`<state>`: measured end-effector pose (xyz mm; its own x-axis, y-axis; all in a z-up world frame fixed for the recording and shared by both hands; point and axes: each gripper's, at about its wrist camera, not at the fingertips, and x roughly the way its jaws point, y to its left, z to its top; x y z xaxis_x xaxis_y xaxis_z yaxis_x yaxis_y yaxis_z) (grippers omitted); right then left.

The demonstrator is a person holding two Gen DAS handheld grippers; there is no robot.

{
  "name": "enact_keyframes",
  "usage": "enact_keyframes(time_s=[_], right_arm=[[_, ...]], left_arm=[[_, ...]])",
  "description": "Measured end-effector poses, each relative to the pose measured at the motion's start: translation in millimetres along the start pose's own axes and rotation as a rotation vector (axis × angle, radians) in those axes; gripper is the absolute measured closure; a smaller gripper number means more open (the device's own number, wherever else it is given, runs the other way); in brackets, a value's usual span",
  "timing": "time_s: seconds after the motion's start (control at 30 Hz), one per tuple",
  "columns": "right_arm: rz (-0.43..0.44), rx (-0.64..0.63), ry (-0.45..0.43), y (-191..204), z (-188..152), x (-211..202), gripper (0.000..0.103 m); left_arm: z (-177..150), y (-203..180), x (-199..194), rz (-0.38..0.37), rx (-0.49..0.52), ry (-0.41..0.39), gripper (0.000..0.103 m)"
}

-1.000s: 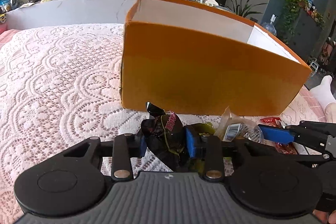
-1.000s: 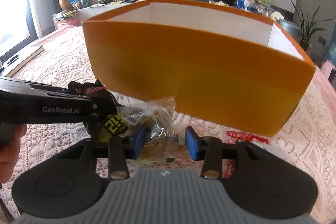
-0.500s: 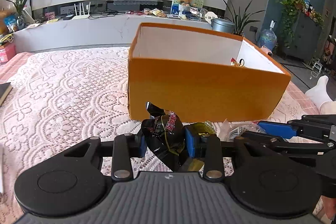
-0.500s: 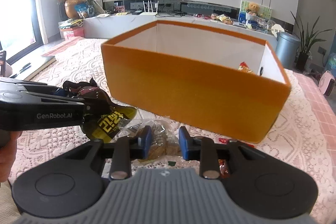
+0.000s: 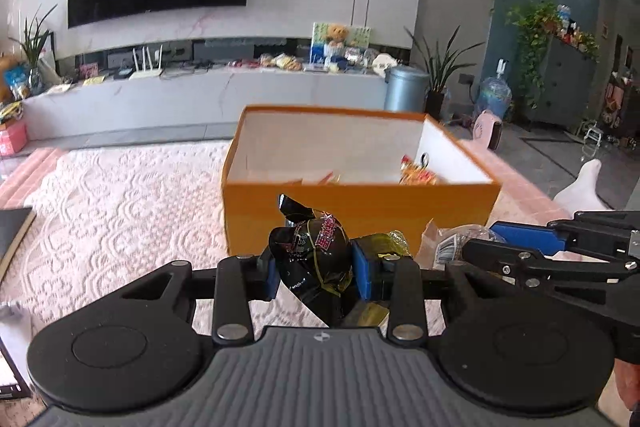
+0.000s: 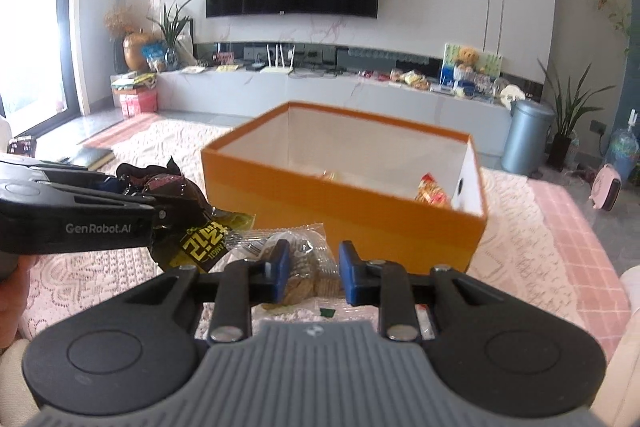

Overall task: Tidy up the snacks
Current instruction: 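Lift the black pack and clear bag over the orange box and lower them inside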

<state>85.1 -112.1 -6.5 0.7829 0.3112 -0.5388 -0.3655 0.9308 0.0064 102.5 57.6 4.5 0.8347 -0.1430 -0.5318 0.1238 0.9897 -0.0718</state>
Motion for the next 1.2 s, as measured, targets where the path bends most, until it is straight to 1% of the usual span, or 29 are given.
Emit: enact_keyframes(time_s=[0.2,0.3,0.37,0.5,0.73,0.83,0.9,0.97,1.07,1.2], right_arm=[[-0.016,-0.017,-0.053,-10.4,17.9,-17.7,0.08],[-0.023,-0.02,-0.071,-19.4,30.4,-19.7,0.081],[-0.027,-0.024,-0.081,-25.8,39.8,-19.1,0.082],[-0.039,-0.034,-0.097,-38.1,58.1,-14.2,0.082],[-0.07,-0.034,-0.099,-61.8,89.4,13.9,0.083],[-0.075,-0.019,-0.076,-72.5,99.1,32.3,0.084],[-0.081,-0.021,-0.049,-76.8,102.9,46.9,0.085],[-0.086,-0.029,-0.018,-80.1,104.3,62.2,0.085],[-0.102,-0.056,0.031,-82.6,102.4,86.0,0.086],[-0.13,-0.07,0.123,-90.1,94.7,119.7,0.086]], left_arm=[[25.2,-8.0,-2.9,-0.005,0.035,-0.049,0.063],[40.8,-10.3,-0.2,-0.02,0.035,-0.072,0.063],[48.6,-12.6,3.5,-0.015,0.052,-0.089,0.063],[62.6,-16.9,11.8,-0.023,0.071,-0.111,0.063],[77.3,-21.8,38.3,-0.015,0.092,-0.108,0.063],[80.2,-22.1,53.9,-0.012,0.082,-0.09,0.063],[81.3,-22.0,66.1,-0.017,0.069,-0.058,0.063],[81.4,-22.0,82.4,-0.03,0.058,-0.002,0.063],[78.1,-23.4,107.2,-0.017,0.048,0.069,0.063],[73.1,-17.5,133.3,-0.02,0.045,0.14,0.063]])
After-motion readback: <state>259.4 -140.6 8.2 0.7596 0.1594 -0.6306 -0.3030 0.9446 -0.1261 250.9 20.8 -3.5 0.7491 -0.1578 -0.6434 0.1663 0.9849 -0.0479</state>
